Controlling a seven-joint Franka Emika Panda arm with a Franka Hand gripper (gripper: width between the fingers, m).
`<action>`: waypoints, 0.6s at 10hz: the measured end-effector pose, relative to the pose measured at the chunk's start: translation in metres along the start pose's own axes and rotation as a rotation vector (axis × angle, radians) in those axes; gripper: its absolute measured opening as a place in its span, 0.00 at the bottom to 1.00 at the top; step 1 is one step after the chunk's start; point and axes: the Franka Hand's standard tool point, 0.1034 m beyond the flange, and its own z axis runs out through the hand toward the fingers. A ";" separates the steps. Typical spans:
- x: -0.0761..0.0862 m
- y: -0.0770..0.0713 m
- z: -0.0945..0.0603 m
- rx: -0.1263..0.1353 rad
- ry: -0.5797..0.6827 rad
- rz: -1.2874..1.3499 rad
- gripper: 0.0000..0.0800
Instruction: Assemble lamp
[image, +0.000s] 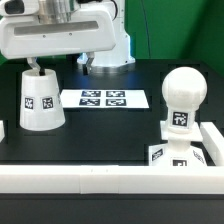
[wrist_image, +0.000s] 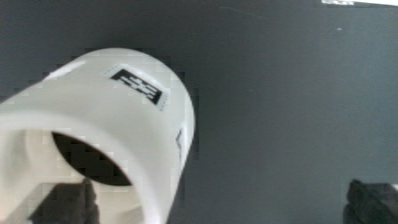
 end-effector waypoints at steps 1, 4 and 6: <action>0.000 0.000 0.001 0.000 -0.002 0.000 0.87; -0.001 0.001 0.004 0.000 -0.008 -0.002 0.53; -0.001 0.002 0.005 0.000 -0.010 -0.001 0.35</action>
Offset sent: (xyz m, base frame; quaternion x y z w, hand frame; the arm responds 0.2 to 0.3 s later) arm 0.0022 0.0001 -0.0037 -0.0007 0.0039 -0.0042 1.0000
